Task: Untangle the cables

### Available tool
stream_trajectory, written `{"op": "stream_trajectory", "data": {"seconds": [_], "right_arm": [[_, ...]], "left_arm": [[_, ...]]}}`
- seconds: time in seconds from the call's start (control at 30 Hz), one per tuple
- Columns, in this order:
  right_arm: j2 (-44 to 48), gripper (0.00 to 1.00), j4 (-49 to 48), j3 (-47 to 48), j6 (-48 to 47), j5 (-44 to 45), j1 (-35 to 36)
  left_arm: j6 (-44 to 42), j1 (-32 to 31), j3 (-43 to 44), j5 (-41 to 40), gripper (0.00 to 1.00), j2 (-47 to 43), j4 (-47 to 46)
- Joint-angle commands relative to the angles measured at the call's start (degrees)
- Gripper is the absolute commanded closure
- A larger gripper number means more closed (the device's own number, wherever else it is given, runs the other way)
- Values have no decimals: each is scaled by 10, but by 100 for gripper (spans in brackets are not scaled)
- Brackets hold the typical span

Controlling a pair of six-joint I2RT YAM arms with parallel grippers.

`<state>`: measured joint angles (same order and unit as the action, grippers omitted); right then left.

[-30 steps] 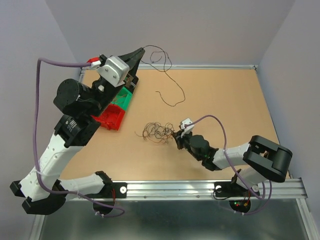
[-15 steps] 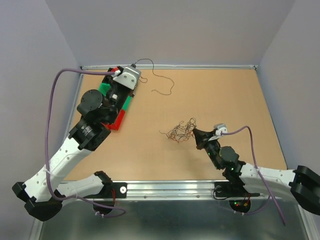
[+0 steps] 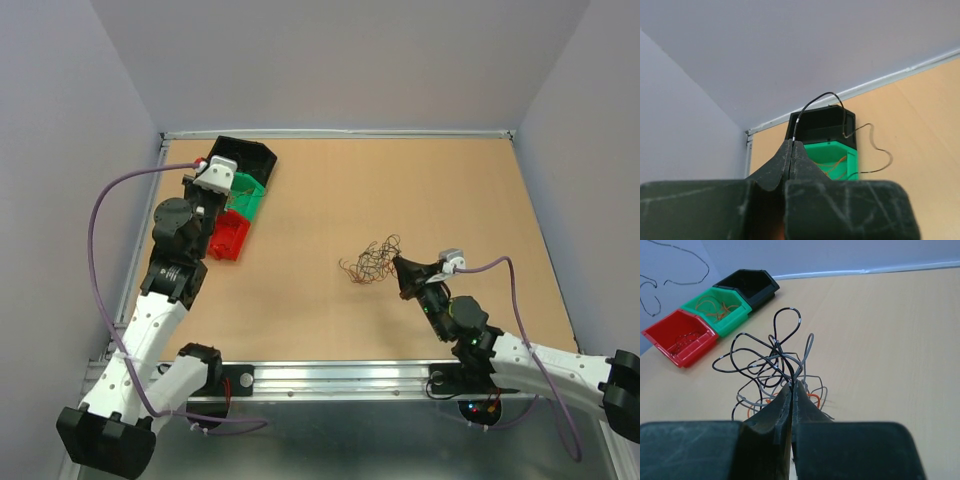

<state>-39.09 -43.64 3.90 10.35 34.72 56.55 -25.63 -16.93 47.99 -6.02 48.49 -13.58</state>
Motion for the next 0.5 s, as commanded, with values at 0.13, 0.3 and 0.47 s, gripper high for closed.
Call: {"op": "stream_trajectory", "data": {"seconds": [0.13,0.3,0.47], "right_arm": [[-4,99,-1,-10,9,0,-2],[-9,99,-1,-7,11,-5,-2],[-7,99,-1,-8,13,-12,-3]], "left_arm": [[12,99,-87,141,100,-12,-78],[21,180,-103,222,100,14,-83],[0,239,-118,275,100,36,-102]]}}
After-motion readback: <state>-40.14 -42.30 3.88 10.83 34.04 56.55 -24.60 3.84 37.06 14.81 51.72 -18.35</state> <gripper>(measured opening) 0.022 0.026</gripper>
